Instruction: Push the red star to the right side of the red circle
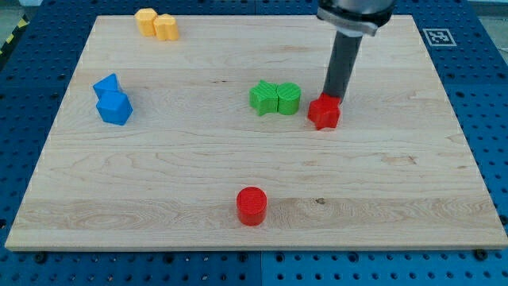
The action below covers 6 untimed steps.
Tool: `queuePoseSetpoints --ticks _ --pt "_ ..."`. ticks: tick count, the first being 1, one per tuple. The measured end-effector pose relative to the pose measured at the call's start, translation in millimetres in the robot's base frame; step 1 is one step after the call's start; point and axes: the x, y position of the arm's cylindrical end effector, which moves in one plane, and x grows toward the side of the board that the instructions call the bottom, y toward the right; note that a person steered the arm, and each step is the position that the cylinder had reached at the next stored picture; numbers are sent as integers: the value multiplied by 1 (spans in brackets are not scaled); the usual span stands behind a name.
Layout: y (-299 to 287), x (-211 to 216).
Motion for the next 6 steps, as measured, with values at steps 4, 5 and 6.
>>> queuePoseSetpoints --ticks 4,5,6 --pt "-66 118" --pt "-66 124" --pt "-40 113"
